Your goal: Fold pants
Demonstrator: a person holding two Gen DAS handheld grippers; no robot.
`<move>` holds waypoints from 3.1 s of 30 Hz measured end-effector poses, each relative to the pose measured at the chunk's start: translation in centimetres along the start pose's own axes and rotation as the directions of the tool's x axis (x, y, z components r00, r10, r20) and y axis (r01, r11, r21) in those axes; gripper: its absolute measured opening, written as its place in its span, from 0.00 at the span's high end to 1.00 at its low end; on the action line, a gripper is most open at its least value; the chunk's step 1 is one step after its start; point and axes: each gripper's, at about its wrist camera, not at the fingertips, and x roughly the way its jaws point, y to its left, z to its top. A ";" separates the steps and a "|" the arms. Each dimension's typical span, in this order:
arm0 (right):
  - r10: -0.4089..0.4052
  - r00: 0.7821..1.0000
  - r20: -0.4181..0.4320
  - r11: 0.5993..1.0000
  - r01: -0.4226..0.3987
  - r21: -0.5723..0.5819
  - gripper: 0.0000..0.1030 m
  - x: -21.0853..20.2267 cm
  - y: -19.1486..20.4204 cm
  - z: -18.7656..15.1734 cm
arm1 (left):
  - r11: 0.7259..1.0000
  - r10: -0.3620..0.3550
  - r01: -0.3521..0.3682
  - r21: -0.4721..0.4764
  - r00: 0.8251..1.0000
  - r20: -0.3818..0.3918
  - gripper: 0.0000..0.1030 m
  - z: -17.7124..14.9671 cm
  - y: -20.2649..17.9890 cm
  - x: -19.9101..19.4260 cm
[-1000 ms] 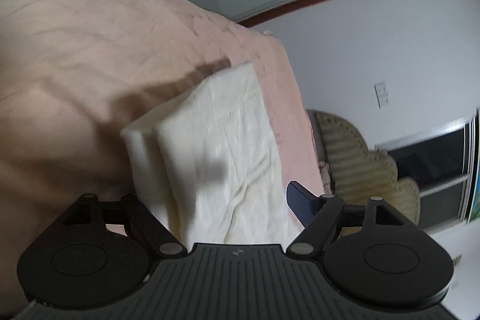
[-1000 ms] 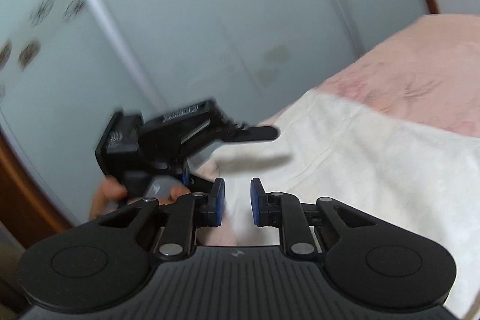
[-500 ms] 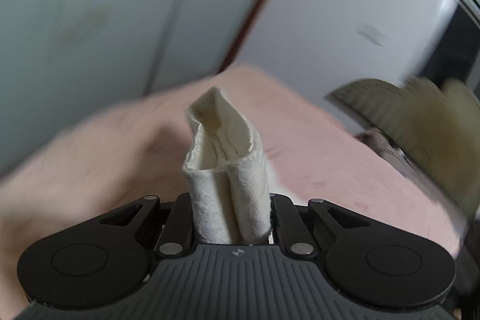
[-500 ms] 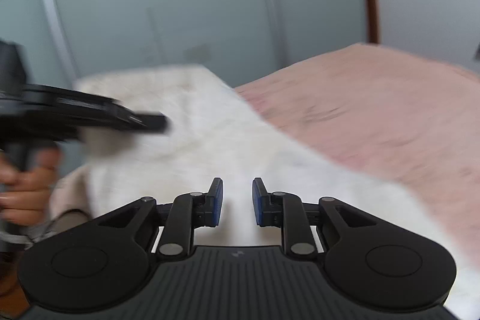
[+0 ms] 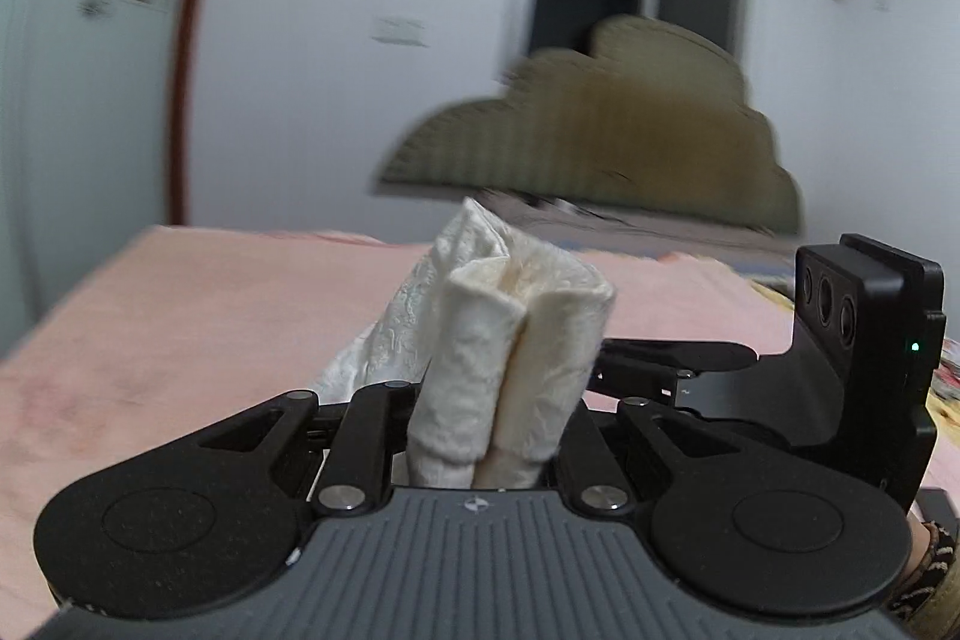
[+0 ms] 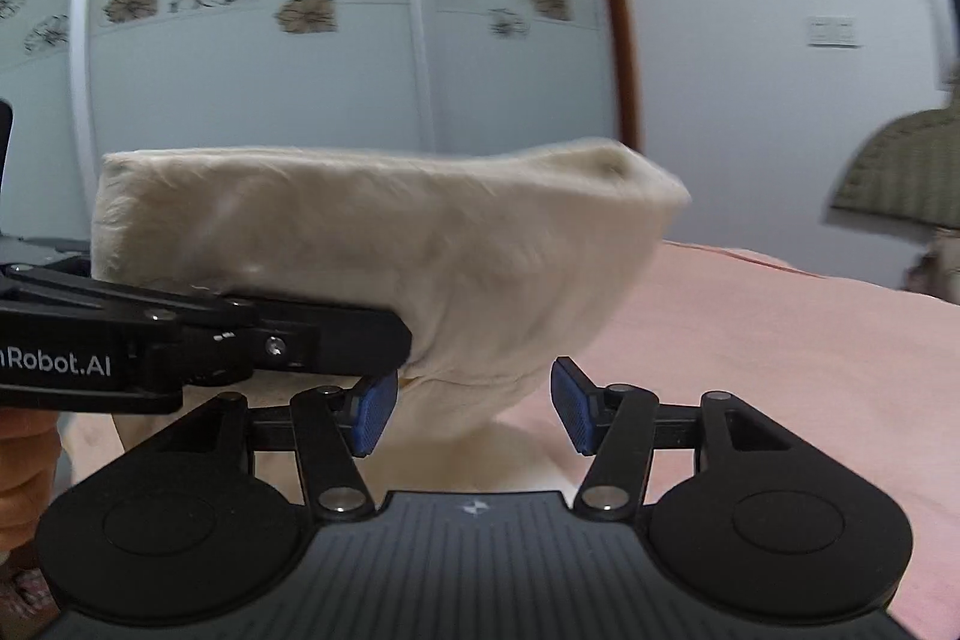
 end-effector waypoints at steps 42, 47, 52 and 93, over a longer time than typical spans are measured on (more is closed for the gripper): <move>-0.255 0.941 -0.222 0.949 0.288 0.132 0.37 -10.3 -3.9 -8.4 | 0.977 0.022 0.027 0.209 0.973 -0.228 0.34 -7.8 -2.9 6.0; -0.287 0.938 -0.195 0.929 0.322 0.181 0.36 -11.4 -3.3 -8.7 | 0.987 0.090 -0.058 0.153 0.974 -0.207 0.37 -7.9 -1.2 4.9; -0.263 0.947 -0.184 0.918 0.304 0.255 0.23 -11.4 -4.3 -9.1 | 0.987 0.144 -0.126 0.096 0.966 -0.215 0.17 -6.6 0.7 5.3; -0.654 0.659 -0.370 0.620 0.748 0.236 0.00 -12.5 -9.9 -14.4 | 0.955 0.293 -0.291 0.050 0.912 -0.288 0.18 -6.8 3.8 4.5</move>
